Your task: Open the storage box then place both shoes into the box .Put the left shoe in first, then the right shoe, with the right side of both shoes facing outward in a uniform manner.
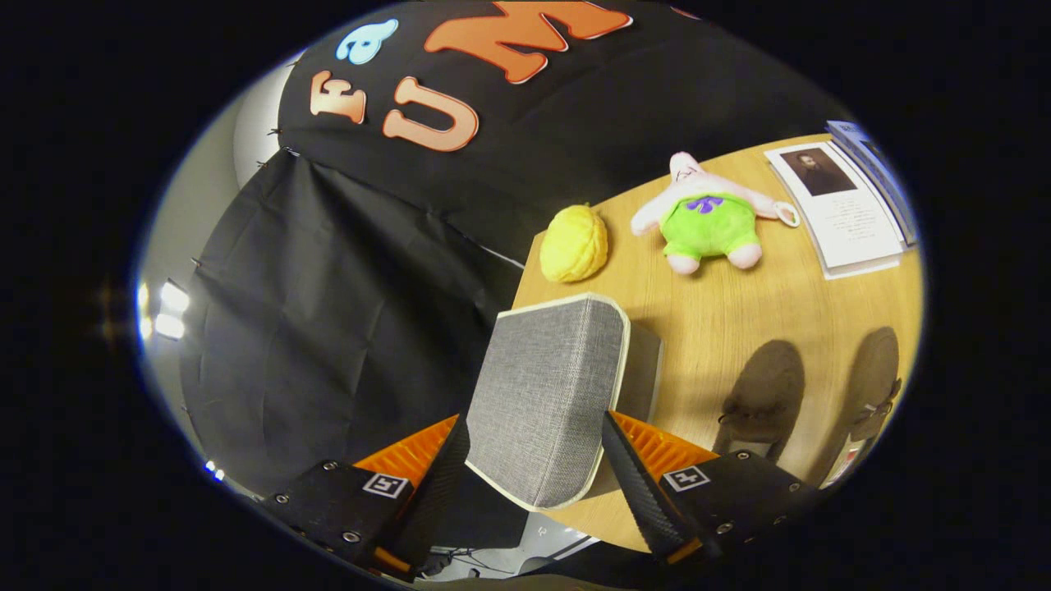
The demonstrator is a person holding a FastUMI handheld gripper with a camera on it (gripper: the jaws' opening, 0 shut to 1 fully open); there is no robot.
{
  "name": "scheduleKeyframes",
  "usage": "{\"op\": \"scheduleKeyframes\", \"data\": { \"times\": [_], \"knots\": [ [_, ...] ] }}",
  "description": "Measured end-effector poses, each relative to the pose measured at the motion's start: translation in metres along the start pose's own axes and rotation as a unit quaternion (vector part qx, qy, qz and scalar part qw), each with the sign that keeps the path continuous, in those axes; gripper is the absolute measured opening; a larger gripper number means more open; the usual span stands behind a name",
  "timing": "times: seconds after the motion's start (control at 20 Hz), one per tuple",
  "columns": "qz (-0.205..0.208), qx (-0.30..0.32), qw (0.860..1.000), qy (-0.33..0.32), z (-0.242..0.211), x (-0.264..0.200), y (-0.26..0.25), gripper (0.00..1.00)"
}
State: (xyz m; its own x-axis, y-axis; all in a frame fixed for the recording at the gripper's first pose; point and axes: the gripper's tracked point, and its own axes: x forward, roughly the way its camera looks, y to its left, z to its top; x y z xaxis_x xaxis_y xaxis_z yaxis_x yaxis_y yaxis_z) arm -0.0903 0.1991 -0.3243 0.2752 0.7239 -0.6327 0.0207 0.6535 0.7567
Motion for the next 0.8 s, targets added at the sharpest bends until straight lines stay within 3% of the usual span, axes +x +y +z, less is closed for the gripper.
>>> {"op": "scheduleKeyframes", "data": {
  "times": [0.2, 0.8],
  "knots": [
    [0.02, 0.054, 0.997, 0.041, -0.026, 0.033, -0.009, 0.97],
    [0.012, 0.063, 0.997, 0.049, -0.04, 0.093, -0.043, 0.97]
  ]
}}
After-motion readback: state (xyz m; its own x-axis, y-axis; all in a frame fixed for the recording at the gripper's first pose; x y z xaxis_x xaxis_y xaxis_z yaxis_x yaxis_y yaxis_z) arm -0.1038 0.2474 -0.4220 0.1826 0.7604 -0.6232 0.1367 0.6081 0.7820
